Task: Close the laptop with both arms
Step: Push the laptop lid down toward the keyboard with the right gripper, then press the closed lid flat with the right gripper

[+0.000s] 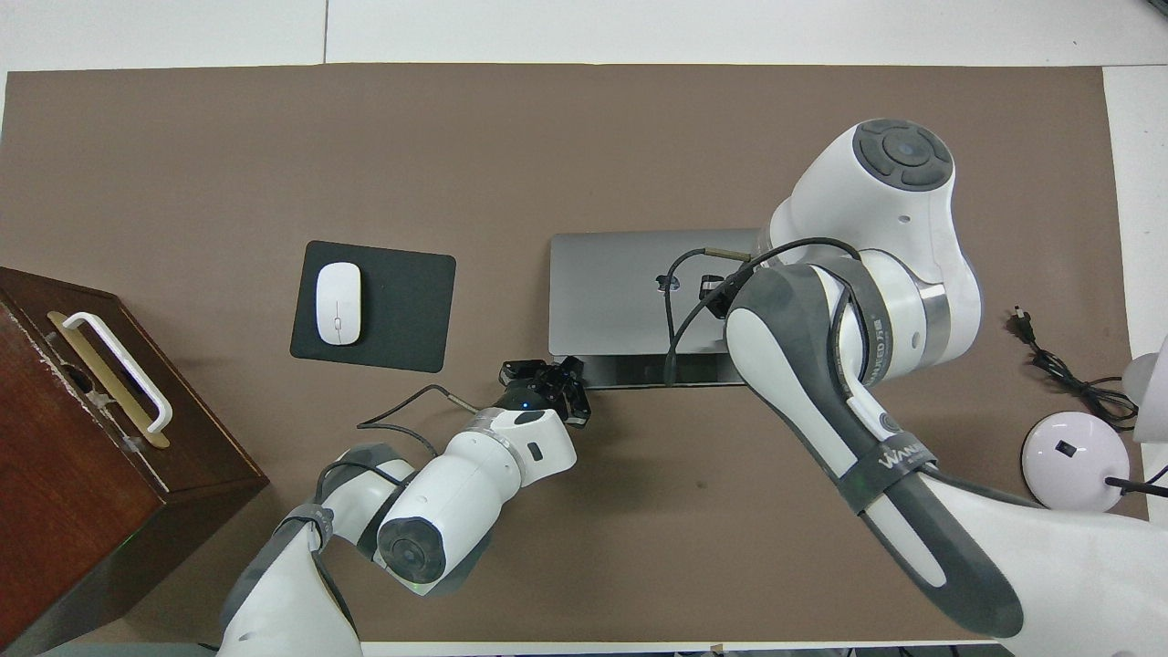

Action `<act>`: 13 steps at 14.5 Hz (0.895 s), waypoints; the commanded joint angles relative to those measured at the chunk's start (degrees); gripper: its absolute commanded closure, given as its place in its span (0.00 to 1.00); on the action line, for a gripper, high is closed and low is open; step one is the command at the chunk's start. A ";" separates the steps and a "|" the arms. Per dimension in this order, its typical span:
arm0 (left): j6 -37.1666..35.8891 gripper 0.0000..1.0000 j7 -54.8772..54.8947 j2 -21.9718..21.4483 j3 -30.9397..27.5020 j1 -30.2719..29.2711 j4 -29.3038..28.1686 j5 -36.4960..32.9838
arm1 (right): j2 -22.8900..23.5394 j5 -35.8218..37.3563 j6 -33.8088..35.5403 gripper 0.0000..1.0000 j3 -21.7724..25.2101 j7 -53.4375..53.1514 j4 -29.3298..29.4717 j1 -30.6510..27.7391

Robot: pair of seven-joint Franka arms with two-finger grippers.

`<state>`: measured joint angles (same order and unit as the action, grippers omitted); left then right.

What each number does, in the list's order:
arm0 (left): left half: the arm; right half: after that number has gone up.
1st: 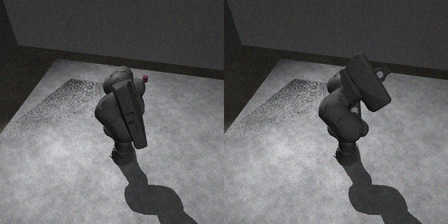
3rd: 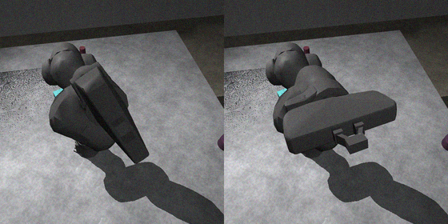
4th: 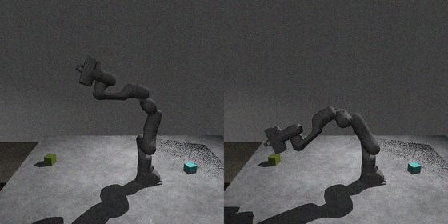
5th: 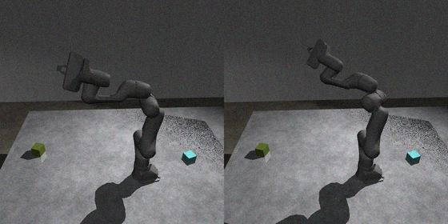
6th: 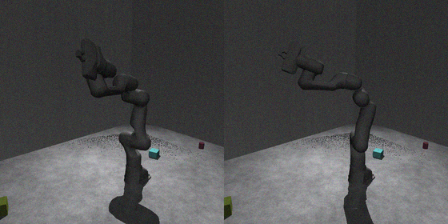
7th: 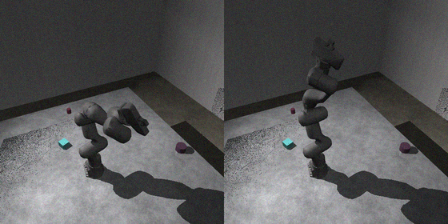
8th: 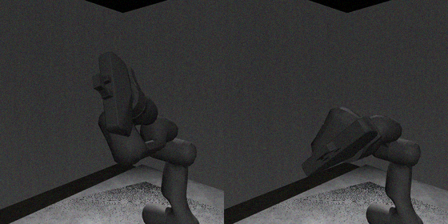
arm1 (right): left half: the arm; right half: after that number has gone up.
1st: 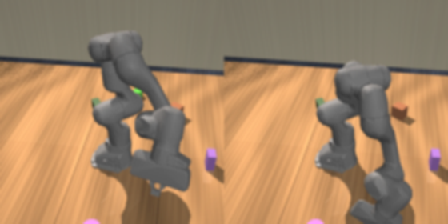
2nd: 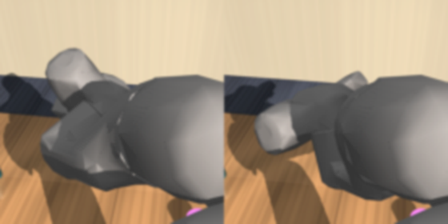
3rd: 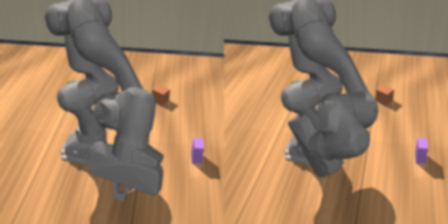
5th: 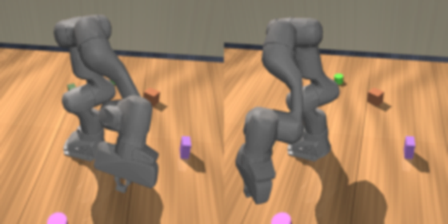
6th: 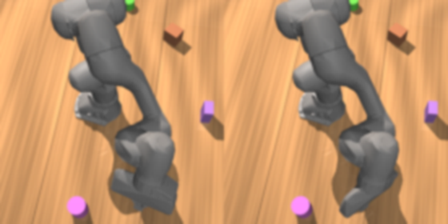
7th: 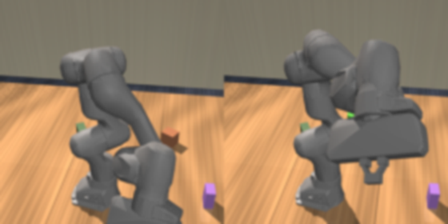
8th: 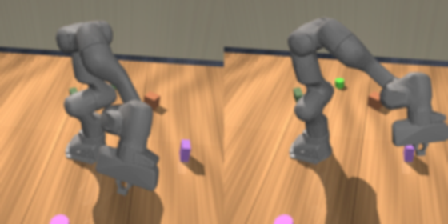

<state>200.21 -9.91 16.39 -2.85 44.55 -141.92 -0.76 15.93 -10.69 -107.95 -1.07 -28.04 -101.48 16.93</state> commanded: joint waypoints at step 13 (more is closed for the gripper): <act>0.62 1.00 1.73 3.65 -0.14 -0.61 0.59 -1.18 | -1.78 -1.44 -6.39 1.00 -0.16 1.58 -5.22 0.03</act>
<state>200.36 -8.65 16.44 -2.86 44.55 -141.95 -0.81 15.61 -10.69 -112.12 -1.08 -27.89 -104.22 16.93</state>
